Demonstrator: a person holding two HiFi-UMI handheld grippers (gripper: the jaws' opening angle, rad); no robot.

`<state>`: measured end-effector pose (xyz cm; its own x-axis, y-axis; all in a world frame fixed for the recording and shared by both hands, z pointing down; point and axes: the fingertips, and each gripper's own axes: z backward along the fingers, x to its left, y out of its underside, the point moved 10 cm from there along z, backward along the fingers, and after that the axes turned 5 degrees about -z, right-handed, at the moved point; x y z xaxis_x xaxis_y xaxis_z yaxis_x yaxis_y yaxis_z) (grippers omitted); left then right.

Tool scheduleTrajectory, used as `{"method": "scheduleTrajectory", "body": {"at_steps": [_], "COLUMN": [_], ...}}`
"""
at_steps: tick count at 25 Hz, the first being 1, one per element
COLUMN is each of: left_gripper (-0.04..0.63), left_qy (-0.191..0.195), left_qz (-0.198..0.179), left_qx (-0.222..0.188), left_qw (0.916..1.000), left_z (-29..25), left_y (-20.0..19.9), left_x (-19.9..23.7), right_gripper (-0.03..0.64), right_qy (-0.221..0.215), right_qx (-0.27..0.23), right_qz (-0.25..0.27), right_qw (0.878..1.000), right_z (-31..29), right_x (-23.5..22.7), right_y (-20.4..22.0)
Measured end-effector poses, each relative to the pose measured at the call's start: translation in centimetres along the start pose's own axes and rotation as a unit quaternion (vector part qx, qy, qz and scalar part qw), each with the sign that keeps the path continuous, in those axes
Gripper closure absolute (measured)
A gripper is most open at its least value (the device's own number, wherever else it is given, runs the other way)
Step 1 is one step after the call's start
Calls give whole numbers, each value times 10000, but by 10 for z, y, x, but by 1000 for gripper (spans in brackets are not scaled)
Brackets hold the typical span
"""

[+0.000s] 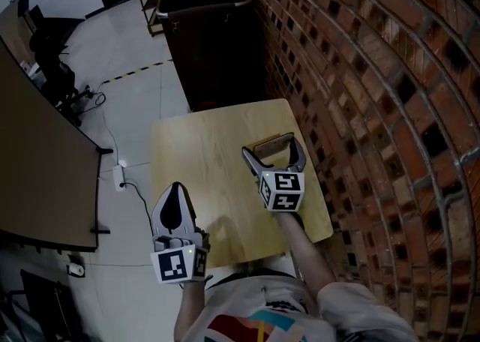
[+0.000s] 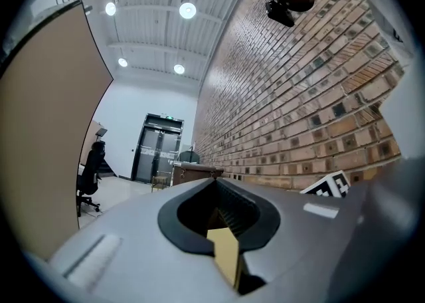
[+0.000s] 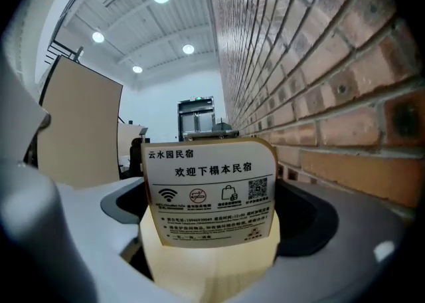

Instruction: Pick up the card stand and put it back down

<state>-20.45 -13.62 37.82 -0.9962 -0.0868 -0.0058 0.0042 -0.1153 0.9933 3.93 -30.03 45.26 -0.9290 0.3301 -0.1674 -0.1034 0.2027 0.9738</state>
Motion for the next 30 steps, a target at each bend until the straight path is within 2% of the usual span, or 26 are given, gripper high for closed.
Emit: {"method": "scheduleTrajectory", "body": {"at_steps": [5, 9, 11, 14, 23, 28, 30], "left_gripper": [591, 591, 591, 591, 591, 591, 589], "left_qy": [-128, -472, -492, -477, -742, -505, -497], "left_qz": [-28, 81, 43, -12, 203, 95, 121], "left_qx": [204, 569, 528, 584, 1012, 748, 740], "left_qw": [9997, 9972, 9974, 9972, 9919, 9959, 9959], "left_z": [-10, -19, -22, -23, -28, -29, -29], "left_y": [8, 16, 22, 29, 39, 38, 36], "left_x": [10, 23, 29, 34, 40, 39, 37], "right_gripper": [46, 46, 46, 46, 46, 44, 44], "right_qy": [449, 670, 764, 833, 945, 827, 747], "right_qx": [745, 1130, 1370, 1668, 1800, 1733, 1618], "right_qz": [49, -336, -436, -296, -162, -368, -290], "right_qw": [9962, 9908, 9867, 9820, 9790, 9807, 9836], "right_z": [-72, -116, -136, -156, -183, -179, -173], "right_x": [-20, -31, -36, -42, -43, -43, -41], "right_y": [40, 62, 74, 86, 87, 83, 76]}}
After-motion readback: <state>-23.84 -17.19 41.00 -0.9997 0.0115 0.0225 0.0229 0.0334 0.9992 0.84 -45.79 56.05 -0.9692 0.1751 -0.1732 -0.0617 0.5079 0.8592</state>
